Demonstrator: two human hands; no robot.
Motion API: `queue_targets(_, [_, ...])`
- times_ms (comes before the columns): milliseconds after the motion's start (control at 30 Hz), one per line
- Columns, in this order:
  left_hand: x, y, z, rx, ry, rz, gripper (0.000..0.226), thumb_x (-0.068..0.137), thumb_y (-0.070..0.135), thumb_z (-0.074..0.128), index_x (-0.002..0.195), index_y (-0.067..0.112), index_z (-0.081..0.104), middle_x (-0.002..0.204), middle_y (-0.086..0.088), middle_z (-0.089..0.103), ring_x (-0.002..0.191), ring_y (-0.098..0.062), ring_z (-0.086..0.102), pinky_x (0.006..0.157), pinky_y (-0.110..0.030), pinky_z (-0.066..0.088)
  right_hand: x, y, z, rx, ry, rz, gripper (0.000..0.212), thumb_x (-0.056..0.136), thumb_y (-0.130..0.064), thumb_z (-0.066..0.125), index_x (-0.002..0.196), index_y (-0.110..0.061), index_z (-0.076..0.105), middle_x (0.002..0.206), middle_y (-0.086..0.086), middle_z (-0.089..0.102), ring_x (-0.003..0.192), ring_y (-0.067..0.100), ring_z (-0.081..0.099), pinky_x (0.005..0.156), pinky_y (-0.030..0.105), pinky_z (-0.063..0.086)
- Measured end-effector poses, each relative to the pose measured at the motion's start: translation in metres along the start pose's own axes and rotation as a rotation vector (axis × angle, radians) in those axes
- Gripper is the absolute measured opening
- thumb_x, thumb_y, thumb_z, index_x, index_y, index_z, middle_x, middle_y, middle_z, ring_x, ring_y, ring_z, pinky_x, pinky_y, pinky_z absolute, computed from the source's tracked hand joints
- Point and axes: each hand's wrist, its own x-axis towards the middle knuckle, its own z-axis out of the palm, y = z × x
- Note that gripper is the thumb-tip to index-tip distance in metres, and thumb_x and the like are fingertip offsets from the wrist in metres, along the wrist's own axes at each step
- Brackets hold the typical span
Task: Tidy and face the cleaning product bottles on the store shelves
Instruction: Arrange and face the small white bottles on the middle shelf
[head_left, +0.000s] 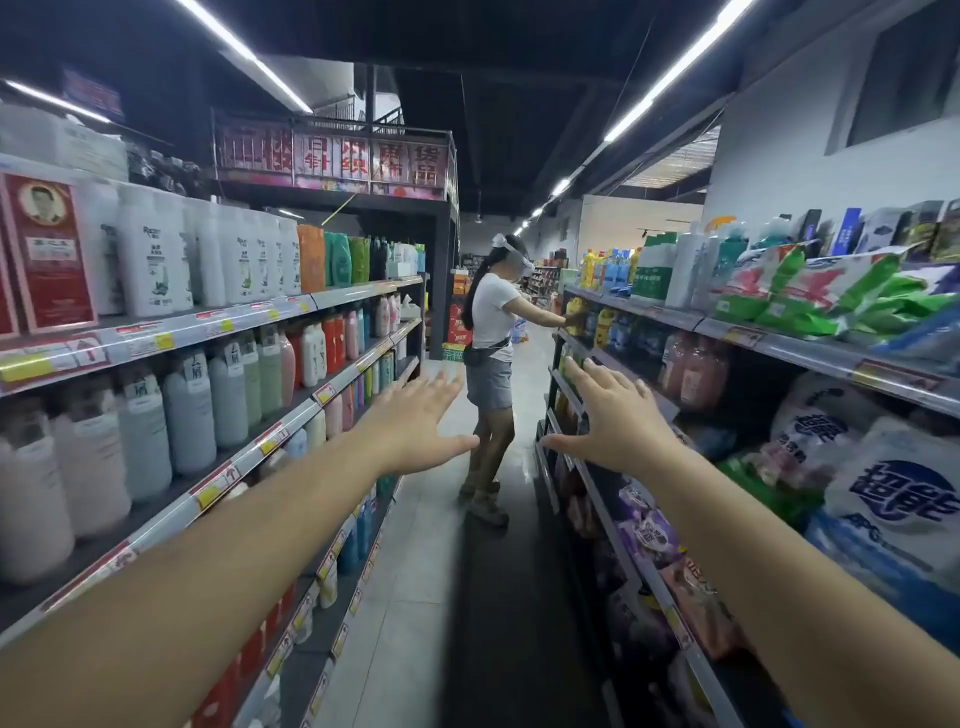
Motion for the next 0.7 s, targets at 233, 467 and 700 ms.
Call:
queue_targets(233, [0.088, -0.041, 0.039, 0.091, 0.011, 0.038, 0.079, 0.087, 0.063, 0.035, 0.149, 0.026, 0.002, 0.159, 0.003, -0.002, 0.146, -0.018, 0.004, 0.117, -0.045, 0.007, 0.086, -0.006, 0.056, -0.143, -0.026, -0.096, 0.102, 0.076, -0.063, 0.059, 0.150, -0.025, 0.001, 0.159, 0.002, 0.008, 0.146, 0.023, 0.006, 0.116, 0.053, 0.005])
queue_targets(467, [0.209, -0.106, 0.066, 0.136, 0.032, 0.109, 0.082, 0.086, 0.064, 0.037, 0.149, 0.025, 0.001, 0.159, 0.000, 0.002, 0.146, -0.018, 0.004, 0.119, -0.046, 0.009, 0.208, 0.002, 0.096, -0.217, -0.045, -0.121, 0.100, 0.077, -0.061, 0.059, 0.150, -0.024, 0.001, 0.159, 0.004, 0.009, 0.146, 0.023, 0.007, 0.115, 0.053, 0.002])
queue_targets(700, [0.325, -0.141, 0.095, 0.143, 0.030, 0.149, 0.084, 0.085, 0.064, 0.038, 0.149, 0.023, 0.002, 0.159, 0.000, 0.004, 0.146, -0.018, 0.008, 0.118, -0.046, 0.014, 0.312, 0.026, 0.145, -0.227, -0.032, -0.119, 0.097, 0.079, -0.057, 0.059, 0.150, -0.023, 0.003, 0.158, 0.003, 0.010, 0.146, 0.022, 0.010, 0.113, 0.057, -0.002])
